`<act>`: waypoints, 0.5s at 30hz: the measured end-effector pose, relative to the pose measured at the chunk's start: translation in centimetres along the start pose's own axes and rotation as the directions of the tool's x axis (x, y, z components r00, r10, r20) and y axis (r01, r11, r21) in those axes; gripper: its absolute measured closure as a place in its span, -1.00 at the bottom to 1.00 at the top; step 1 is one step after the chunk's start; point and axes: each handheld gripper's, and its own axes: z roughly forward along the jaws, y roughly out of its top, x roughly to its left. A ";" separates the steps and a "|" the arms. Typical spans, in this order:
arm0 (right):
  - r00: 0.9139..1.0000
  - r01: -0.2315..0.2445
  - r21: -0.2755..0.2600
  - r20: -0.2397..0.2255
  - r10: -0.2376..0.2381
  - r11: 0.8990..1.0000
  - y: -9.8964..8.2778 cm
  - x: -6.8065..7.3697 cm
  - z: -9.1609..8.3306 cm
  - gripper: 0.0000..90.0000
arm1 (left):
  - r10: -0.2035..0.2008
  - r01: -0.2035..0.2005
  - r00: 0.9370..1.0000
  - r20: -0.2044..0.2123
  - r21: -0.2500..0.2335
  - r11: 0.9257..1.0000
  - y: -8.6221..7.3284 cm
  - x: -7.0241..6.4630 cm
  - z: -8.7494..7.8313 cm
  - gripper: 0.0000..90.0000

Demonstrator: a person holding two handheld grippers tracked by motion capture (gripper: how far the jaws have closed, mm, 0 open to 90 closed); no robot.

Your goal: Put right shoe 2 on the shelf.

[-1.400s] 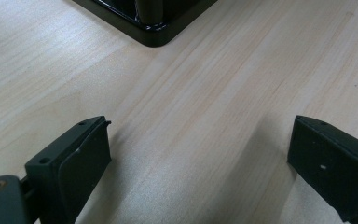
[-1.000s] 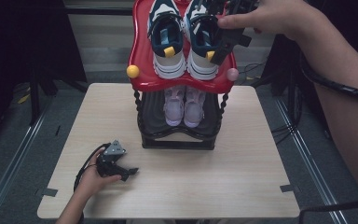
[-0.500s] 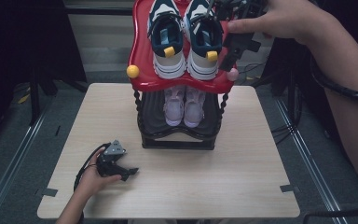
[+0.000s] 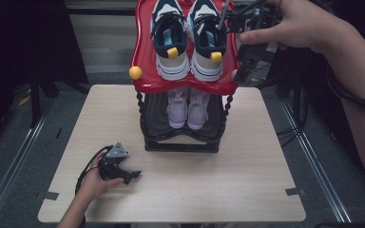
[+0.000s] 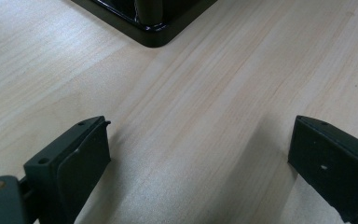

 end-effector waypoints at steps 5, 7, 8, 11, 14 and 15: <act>1.000 0.002 0.021 -0.015 -0.001 1.000 -0.6 0.2 0.4 -0.45 | 0.000 0.000 1.000 0.001 0.001 1.000 0.0 0.0 0.0 -0.90; 1.000 0.000 0.027 -0.016 0.000 1.000 -0.9 0.3 0.5 -0.45 | 0.000 0.000 1.000 0.001 0.001 1.000 0.0 0.0 0.0 -0.90; 1.000 -0.003 0.030 -0.016 0.004 1.000 -1.1 0.3 0.5 -0.45 | 0.005 -0.005 1.000 0.002 0.004 1.000 0.0 0.0 0.0 -0.90; 1.000 -0.011 0.030 -0.019 0.012 0.999 -1.6 0.3 0.8 -0.45 | 0.000 0.000 1.000 0.001 0.001 1.000 0.0 0.0 0.0 -0.90; 1.000 -0.012 0.034 -0.028 0.013 0.999 -2.1 0.4 1.1 -0.45 | 0.001 -0.001 1.000 0.001 0.001 1.000 0.0 0.0 0.0 -0.90; 0.999 -0.018 0.039 -0.029 0.019 0.999 -2.3 0.4 1.2 -0.45 | 0.005 -0.005 1.000 0.002 0.004 1.000 0.0 0.0 0.0 -0.90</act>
